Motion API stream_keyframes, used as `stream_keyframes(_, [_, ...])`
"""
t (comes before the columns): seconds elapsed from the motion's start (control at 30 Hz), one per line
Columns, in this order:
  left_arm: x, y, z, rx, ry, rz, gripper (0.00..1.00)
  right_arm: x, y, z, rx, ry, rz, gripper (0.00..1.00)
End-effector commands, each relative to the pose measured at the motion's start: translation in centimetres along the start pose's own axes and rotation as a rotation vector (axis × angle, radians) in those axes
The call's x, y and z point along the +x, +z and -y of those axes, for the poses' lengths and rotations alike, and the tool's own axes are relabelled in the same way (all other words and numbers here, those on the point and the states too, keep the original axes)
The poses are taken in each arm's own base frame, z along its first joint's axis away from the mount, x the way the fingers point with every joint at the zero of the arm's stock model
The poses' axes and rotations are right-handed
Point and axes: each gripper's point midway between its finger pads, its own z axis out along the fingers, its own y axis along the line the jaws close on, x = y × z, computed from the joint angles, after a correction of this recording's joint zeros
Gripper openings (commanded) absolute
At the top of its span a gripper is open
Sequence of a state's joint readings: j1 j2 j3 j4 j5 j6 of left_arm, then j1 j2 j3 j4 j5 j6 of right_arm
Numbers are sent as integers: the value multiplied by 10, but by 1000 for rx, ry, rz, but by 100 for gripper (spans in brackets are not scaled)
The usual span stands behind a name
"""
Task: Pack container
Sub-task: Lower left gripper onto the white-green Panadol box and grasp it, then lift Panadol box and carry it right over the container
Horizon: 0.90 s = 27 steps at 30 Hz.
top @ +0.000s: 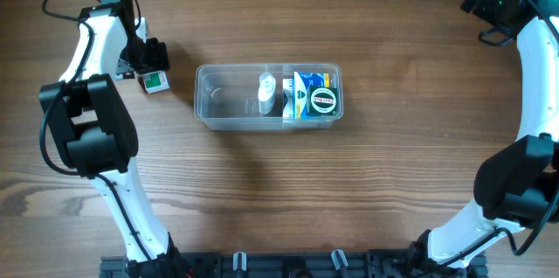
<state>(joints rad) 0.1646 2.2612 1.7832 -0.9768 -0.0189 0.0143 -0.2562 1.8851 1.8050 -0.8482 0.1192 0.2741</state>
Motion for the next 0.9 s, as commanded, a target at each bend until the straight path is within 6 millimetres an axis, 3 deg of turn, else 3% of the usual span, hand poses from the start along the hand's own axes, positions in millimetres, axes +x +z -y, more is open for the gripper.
stream_keyframes(0.0, [3, 13, -8, -23, -4, -25, 79, 2, 2, -3, -9, -12, -7, 100])
stream_keyframes(0.03, [5, 13, -8, -23, -4, -30, 75, 2, 2, -3, -9, -12, -7, 100])
stream_keyframes(0.1, [5, 13, -8, -23, -4, -31, 56, 2, 2, -3, -9, -12, -7, 100])
stream_keyframes(0.13, [5, 13, -8, -23, -4, -32, 53, 2, 2, -3, -10, -12, -6, 100])
stream_keyframes(0.33, [4, 12, -8, -23, -4, -30, 49, 2, 2, -3, -9, -12, -7, 100])
stream_keyframes(0.47, [0, 7, -8, -22, -4, -13, 54, 2, 2, -3, -9, -12, -7, 100])
stream_keyframes(0.53, [-10, -7, -7, -20, -5, 25, 54, 2, 2, -3, -9, -12, -7, 100])
stream_keyframes(0.7, [-31, -65, -4, -9, -2, 152, 49, 2, 2, -3, -9, -13, -7, 100])
stream_keyframes(0.87, [-25, -107, 8, 3, 22, 198, 49, 2, 2, -3, -9, -12, -7, 100])
